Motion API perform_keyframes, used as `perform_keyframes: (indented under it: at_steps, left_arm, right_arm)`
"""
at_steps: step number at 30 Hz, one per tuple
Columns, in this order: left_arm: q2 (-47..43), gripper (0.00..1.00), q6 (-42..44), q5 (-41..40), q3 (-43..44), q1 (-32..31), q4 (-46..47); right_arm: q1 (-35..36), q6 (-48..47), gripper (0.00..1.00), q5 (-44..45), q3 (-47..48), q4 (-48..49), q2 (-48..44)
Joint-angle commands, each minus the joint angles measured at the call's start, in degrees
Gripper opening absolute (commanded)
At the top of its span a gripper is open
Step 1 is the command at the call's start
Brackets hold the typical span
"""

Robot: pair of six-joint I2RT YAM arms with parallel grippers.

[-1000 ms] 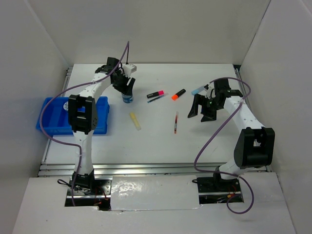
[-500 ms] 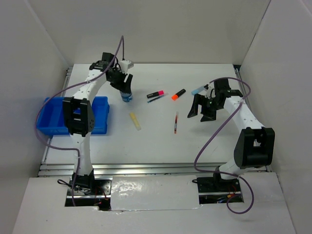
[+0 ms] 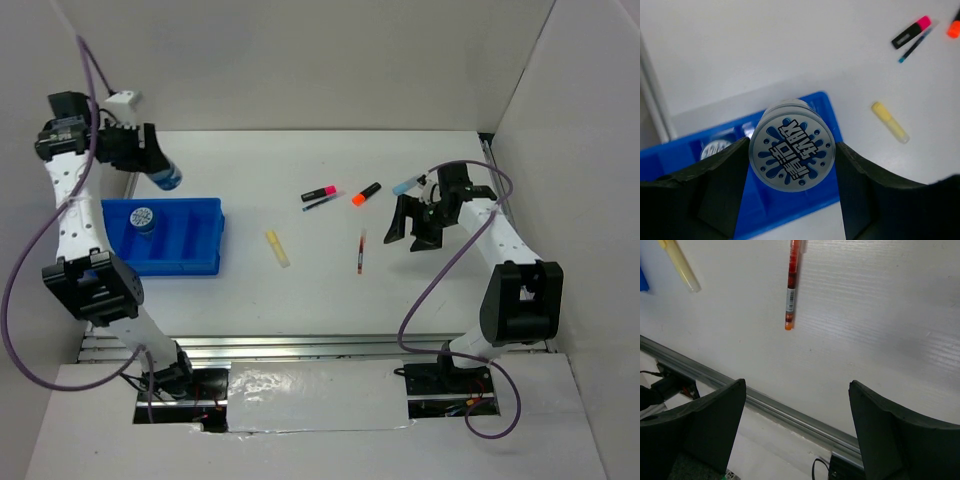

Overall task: Sort the stationery into containers
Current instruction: Place the stationery in the storage box.

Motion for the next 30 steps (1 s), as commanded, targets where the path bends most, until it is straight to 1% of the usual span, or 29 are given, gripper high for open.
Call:
perform_keyframes:
  at_steps: [1, 2, 4, 5, 7, 9, 11, 14, 18, 25, 30]
  left_arm:
    - [-6.32, 0.0, 5.7, 3.91, -3.35, 4.55, -8.2]
    - [-8.24, 0.0, 6.5, 4.17, -6.32, 7.52, -9.78]
    - [-9.92, 0.0, 9.21, 4.88, -9.15, 11.75, -10.93]
    - [-11.24, 0.0, 9.84, 4.97, -11.77, 13.16, -11.28]
    - [-12.13, 0.0, 11.76, 5.32, -13.55, 15.71, -12.07]
    - [-12.39, 0.0, 13.26, 5.58, -15.48, 19.58, -12.52]
    - [-11.69, 0.0, 13.88, 5.41, -16.89, 20.82, -12.34]
    - [-9.77, 0.0, 15.12, 5.06, -17.25, 22.05, -12.87]
    - [-8.0, 0.0, 14.07, 2.95, -18.04, 22.23, -10.59]
    - [-5.89, 0.0, 10.73, -1.88, -21.81, 22.06, -1.64]
    - [-5.36, 0.0, 9.14, -3.38, -24.63, 21.88, 4.18]
  right_arm:
    - [1.05, -0.4, 0.89, -0.88, -0.42, 1.95, -0.7]
    - [1.05, -0.49, 0.89, -0.88, -0.43, 2.04, -0.43]
    - [1.31, -0.4, 0.89, -1.06, -0.43, 2.13, 0.01]
    - [1.58, -0.4, 0.89, -1.06, -0.51, 2.22, 0.01]
    - [1.75, -0.32, 0.89, -0.97, -0.43, 2.31, 0.1]
    - [2.1, -0.4, 0.89, -1.06, -0.16, 2.13, 0.45]
    - [2.11, -0.49, 0.89, -1.06, 0.19, 2.04, 0.8]
    - [2.28, -0.49, 0.89, -1.32, 0.45, 2.04, 1.24]
    - [2.37, -0.4, 0.89, -1.32, -0.07, 2.66, 1.15]
    - [2.28, -0.49, 0.89, -1.32, -0.69, 2.92, 1.59]
    - [2.37, -0.67, 0.89, -1.15, -0.6, 2.75, 2.12]
